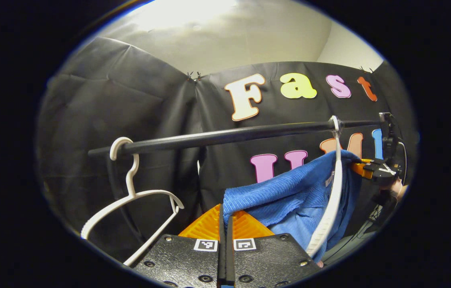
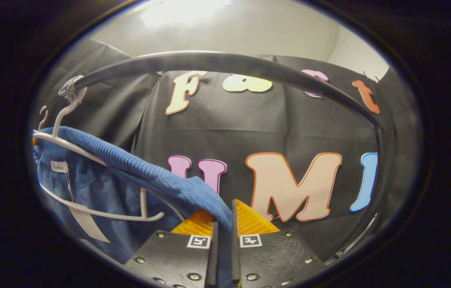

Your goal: Grasp the clothes on the hanger with both hands and then place them into the laundry hamper below.

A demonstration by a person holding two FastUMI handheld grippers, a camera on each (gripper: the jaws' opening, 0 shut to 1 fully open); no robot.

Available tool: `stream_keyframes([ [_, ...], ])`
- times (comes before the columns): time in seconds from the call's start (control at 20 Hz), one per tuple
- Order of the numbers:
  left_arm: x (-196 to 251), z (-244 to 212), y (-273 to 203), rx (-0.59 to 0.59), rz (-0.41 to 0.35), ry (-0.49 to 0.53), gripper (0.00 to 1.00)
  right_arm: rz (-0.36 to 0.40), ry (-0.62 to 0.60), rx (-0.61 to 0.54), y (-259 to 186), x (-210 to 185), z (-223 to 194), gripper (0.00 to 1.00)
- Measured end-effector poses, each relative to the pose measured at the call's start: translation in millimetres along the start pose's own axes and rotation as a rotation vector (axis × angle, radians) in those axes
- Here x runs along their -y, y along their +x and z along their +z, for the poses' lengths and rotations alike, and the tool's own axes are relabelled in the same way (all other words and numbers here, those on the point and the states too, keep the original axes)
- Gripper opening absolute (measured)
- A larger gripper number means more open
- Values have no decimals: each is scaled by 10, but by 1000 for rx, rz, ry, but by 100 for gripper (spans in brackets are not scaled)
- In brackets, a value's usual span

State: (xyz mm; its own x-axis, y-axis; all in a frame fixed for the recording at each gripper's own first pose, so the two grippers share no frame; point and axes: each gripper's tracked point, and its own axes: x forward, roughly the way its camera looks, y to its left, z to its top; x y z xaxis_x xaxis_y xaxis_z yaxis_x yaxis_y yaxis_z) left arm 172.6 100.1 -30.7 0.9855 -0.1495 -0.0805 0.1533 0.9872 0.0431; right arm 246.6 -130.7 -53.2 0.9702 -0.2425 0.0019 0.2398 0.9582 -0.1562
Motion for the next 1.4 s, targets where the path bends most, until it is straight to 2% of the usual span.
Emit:
stream_keyframes([
  [0.2,79,-195,13,-17,-27,-55,0,-9,-38,-14,-34,5,-99,12],
  [0.65,194,-424,-68,-18,-85,-68,0,-22,-33,-51,-1,-44,-279,12],
  [0.75,214,-497,-74,-27,-91,-65,1,-45,-23,-77,13,-24,-366,12],
  [0.95,324,-731,-106,-77,-113,-58,1,-50,19,-176,-30,-11,-734,12],
  [1.2,430,-1107,-140,-153,-118,-35,0,-49,-8,-280,-222,18,-1243,12],
  [1.4,429,-1400,-248,-213,-83,-30,0,-37,-44,-348,-411,7,-1567,12],
])
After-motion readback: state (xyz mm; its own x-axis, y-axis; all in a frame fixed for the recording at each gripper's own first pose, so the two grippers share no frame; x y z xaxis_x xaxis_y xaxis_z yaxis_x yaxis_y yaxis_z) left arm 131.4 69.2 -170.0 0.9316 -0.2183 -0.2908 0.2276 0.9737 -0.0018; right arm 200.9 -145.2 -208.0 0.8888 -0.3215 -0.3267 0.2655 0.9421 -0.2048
